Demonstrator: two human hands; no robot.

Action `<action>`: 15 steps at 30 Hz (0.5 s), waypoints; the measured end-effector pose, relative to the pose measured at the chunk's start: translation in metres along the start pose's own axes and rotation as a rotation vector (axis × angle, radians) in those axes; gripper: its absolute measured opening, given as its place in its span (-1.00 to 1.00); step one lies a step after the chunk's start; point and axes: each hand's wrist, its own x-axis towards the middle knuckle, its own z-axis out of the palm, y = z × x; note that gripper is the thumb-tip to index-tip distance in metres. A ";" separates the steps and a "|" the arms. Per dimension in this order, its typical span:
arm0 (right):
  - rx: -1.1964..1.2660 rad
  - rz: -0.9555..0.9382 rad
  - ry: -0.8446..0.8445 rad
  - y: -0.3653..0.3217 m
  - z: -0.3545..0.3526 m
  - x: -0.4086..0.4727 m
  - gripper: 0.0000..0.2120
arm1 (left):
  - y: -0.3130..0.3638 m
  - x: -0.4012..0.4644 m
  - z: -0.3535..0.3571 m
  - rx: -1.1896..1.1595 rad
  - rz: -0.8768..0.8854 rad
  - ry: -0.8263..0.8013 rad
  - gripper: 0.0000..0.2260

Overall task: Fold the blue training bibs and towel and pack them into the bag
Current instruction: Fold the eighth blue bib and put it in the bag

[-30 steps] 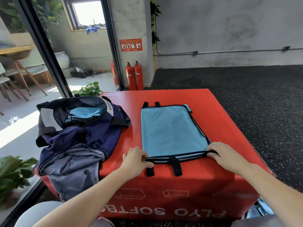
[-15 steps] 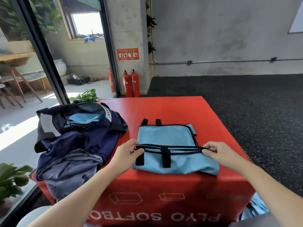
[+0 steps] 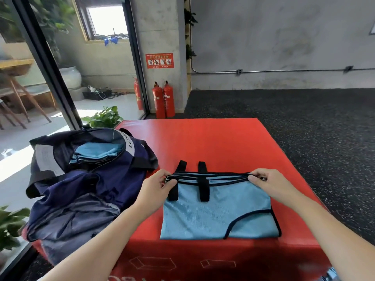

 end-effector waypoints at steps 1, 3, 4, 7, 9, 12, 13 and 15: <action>-0.009 0.001 0.008 0.001 0.000 0.007 -0.90 | -0.002 0.008 0.002 0.008 -0.008 0.004 -0.84; -0.035 0.009 0.008 0.003 0.002 0.020 -0.90 | -0.005 0.023 0.007 0.027 -0.023 0.010 -0.84; -0.050 0.017 0.000 0.004 0.002 0.025 -0.90 | -0.006 0.030 0.008 0.053 -0.030 0.014 -0.84; -0.111 0.037 -0.012 0.006 0.006 0.040 -0.92 | -0.013 0.049 0.014 0.116 -0.062 -0.003 -0.86; -0.165 0.050 -0.011 0.011 0.009 0.048 -0.93 | -0.019 0.060 0.018 0.164 -0.081 -0.006 -0.84; -0.290 0.063 -0.053 0.019 0.016 0.058 -0.93 | -0.029 0.071 0.024 0.239 -0.124 -0.016 -0.84; -0.342 0.070 -0.074 0.021 0.018 0.060 -0.94 | -0.033 0.073 0.025 0.264 -0.139 -0.030 -0.85; -0.478 0.081 -0.076 0.021 0.024 0.063 -0.93 | -0.040 0.076 0.026 0.297 -0.164 -0.041 -0.82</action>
